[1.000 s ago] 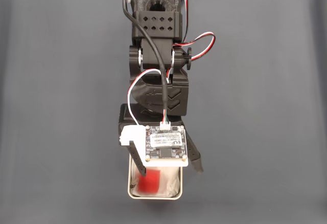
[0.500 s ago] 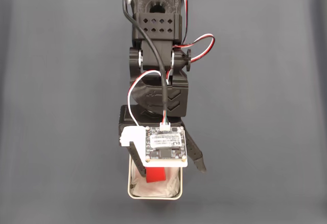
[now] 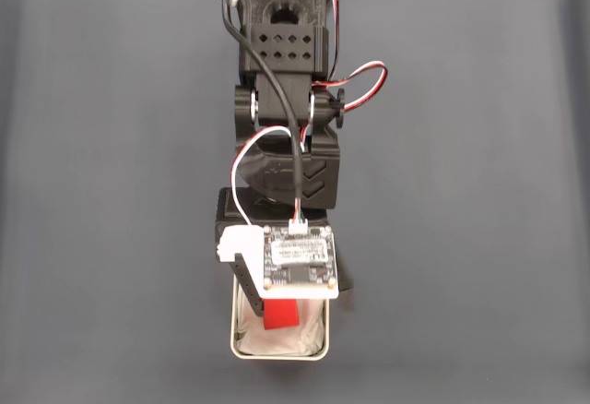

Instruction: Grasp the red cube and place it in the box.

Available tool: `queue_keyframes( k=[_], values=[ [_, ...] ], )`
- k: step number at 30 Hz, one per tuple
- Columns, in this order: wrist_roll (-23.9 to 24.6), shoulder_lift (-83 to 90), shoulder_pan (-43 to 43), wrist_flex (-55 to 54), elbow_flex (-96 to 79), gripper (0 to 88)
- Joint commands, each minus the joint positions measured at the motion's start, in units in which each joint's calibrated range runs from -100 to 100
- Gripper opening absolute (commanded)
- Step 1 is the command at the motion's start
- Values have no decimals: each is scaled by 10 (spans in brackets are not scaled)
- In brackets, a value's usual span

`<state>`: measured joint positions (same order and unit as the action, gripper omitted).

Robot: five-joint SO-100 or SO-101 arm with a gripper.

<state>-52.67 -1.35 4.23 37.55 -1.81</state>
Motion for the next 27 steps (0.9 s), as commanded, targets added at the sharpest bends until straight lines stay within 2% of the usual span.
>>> queue_keyframes(
  k=[1,8,19,27],
  values=[
    [9,67,-5,-7,4,0],
    [10,219,-18,-8,-92,0],
    [-4,665,-25,2,-575,0],
    [5,907,-24,87,-859,0]
  ],
)
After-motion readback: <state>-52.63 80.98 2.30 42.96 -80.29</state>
